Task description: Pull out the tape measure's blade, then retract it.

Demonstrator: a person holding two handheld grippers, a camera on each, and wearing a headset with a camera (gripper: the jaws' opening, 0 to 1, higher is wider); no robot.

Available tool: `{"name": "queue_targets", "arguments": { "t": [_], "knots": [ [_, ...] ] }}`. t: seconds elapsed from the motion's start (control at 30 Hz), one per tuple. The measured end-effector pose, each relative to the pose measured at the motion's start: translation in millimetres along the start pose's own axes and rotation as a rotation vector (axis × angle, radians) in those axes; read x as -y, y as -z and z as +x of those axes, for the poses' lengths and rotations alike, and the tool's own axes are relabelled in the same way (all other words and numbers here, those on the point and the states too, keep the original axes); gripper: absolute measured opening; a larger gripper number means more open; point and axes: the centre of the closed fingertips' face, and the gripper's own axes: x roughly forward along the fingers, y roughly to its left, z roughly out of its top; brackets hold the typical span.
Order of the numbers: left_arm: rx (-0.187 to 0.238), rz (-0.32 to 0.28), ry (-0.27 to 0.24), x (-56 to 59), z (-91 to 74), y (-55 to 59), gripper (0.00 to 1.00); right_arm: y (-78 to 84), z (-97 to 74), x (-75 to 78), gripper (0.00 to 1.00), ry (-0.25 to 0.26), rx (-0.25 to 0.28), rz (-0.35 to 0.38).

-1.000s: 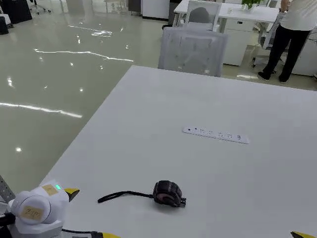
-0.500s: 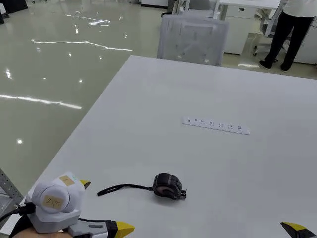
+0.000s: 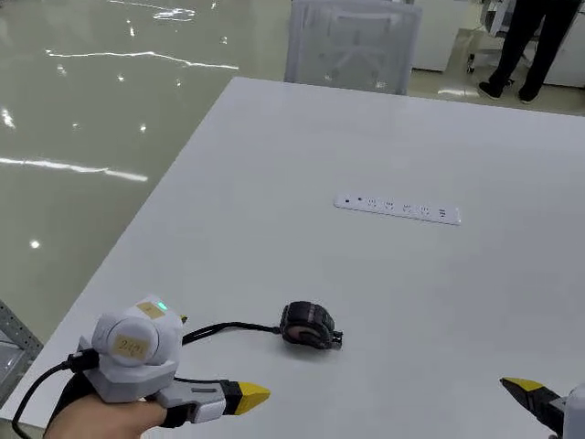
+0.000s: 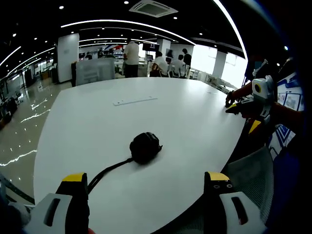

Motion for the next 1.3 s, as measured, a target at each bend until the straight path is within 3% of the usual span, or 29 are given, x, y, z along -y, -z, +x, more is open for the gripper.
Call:
{"name": "queue_targets", "arguments": {
  "t": [0.43,0.83,1.3],
  "knots": [
    [-0.012,0.007,0.000,7.2,28.3,-8.8,0.92,-2.4,29.0,9.8,0.88,-0.048,-0.041,-0.079],
    [-0.023,0.008,0.029,15.4,52.3,-16.2,0.90,-4.3,55.0,5.6,0.83,-0.107,-0.055,-0.100],
    [-0.064,0.097,0.078,14.6,80.1,-22.1,0.86,-1.9,92.4,4.4,0.77,-0.201,-0.104,-0.226]
  ]
}}
